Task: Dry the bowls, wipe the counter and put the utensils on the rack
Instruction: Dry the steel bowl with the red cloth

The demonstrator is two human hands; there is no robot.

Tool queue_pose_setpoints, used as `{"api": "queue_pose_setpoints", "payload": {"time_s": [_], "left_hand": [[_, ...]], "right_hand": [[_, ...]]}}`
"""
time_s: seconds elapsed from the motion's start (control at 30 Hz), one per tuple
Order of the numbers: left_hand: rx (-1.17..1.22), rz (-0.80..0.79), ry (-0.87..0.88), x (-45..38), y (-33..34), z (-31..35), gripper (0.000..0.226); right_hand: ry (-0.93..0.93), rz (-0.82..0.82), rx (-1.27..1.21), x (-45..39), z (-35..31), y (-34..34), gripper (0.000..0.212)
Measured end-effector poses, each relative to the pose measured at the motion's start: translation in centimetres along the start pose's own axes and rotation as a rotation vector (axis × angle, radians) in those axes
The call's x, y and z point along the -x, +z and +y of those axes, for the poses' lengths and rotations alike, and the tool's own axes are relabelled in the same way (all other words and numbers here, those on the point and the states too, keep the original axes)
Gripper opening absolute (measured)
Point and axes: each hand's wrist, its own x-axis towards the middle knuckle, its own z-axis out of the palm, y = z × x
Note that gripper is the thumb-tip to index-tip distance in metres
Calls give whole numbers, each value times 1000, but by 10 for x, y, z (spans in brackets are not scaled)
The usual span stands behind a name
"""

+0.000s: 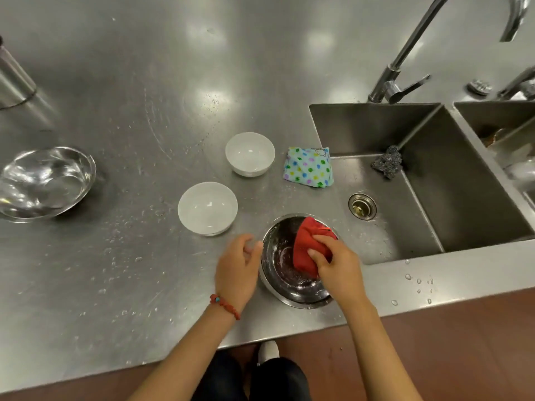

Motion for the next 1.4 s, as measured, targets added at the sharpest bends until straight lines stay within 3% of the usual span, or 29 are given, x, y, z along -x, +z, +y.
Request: {"api": "queue_pose_setpoints", "payload": {"time_s": [0.23, 0.33, 0.57, 0.77, 0.87, 1.1, 1.3, 1.4], "left_hand": [[92, -6, -177, 25, 38, -23, 28], [151, 110, -200, 26, 47, -21, 37], [225, 198, -199, 21, 49, -21, 42], [232, 273, -197, 14, 48, -20, 42], [251, 263, -197, 14, 50, -23, 39], [255, 232, -180, 22, 54, -23, 42], [281, 309, -193, 14, 47, -24, 43], [276, 314, -195, 13, 50, -24, 44]], "right_hand": [[-5, -214, 402, 8, 21, 19, 40], [-7, -211, 368, 12, 22, 29, 44], [-244, -279, 333, -7, 6, 56, 39], [-229, -189, 659, -31, 12, 42, 45], [-218, -260, 643, -18, 22, 34, 44], [-158, -300, 328, -12, 7, 57, 42], [-146, -263, 479, -34, 7, 39, 40], [-218, -361, 518, -17, 18, 33, 36]]}}
